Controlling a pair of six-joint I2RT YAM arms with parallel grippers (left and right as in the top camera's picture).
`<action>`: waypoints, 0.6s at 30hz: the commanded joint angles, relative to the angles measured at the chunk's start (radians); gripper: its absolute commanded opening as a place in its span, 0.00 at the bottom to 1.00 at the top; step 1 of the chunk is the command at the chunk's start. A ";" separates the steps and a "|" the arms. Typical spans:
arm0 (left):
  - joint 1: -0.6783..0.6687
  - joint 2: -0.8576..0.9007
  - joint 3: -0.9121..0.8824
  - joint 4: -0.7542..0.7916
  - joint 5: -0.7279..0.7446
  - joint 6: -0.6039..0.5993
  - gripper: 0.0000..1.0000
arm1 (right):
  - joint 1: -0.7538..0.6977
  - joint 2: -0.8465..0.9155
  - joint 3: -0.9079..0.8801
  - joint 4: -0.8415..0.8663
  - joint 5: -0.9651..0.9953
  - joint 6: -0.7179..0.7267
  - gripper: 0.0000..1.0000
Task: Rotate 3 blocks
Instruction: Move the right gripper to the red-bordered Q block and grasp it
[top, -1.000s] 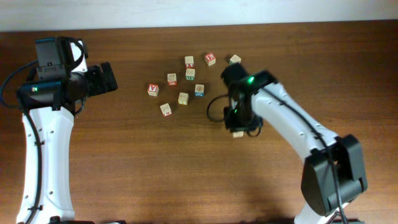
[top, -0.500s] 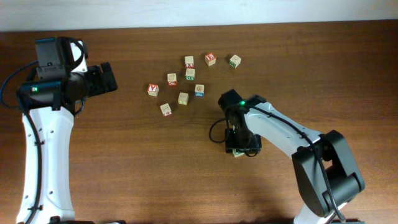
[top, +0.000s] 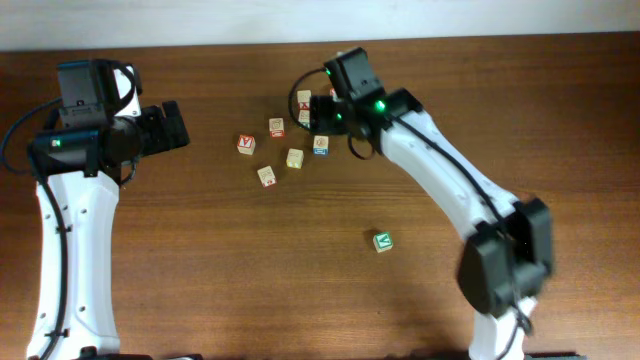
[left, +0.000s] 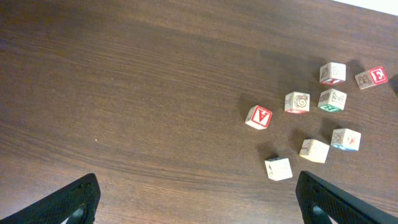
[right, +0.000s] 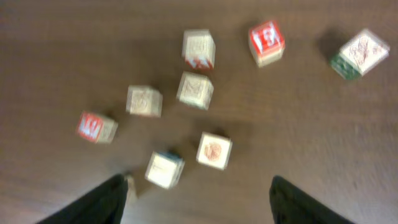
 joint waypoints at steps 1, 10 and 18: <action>0.003 0.002 0.017 0.001 -0.004 -0.009 0.99 | 0.003 0.175 0.219 -0.115 0.016 -0.011 0.74; 0.003 0.002 0.017 0.001 -0.003 -0.009 0.99 | 0.011 0.327 0.250 -0.133 0.016 -0.010 0.67; 0.004 0.002 0.017 0.001 -0.004 -0.009 0.99 | 0.029 0.386 0.248 -0.093 0.041 -0.011 0.47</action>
